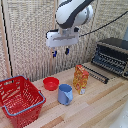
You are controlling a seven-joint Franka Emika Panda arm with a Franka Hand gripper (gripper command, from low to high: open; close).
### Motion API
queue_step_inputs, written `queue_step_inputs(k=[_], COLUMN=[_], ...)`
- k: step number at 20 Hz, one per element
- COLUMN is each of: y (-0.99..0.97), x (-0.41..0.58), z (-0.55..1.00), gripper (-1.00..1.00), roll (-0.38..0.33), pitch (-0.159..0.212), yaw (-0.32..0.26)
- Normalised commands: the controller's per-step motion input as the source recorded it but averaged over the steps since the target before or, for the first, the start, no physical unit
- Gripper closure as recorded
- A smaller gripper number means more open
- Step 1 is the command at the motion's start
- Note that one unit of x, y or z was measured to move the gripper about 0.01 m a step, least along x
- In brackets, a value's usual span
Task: Extend the gripper towards the oven tray handle. Grasp the handle and carefully pull the tray out of the oven. Move the gripper above the red bowl. Grab the red bowl gently. Lift the bowl and place it onto the oven tray.
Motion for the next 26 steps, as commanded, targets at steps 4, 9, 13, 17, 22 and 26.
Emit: queue_step_inputs(k=[4,9,13,17,22,26], y=[0.05,-0.12,-0.14,-0.17,-0.26,-0.35], x=[0.038,-0.086,-0.108,-0.124,-0.151,-0.183], z=[0.11,0.17,0.13,0.10,0.02,0.00], gripper=[-1.00,-1.00,-1.00,-1.00,-1.00,-1.00], roll=[-0.258,-0.338,-0.347,-0.349,-0.347,-0.327], pitch=[0.029,0.012,0.008,0.001,0.000,0.000], yaw=[0.115,0.091,0.094,0.101,0.109,0.118])
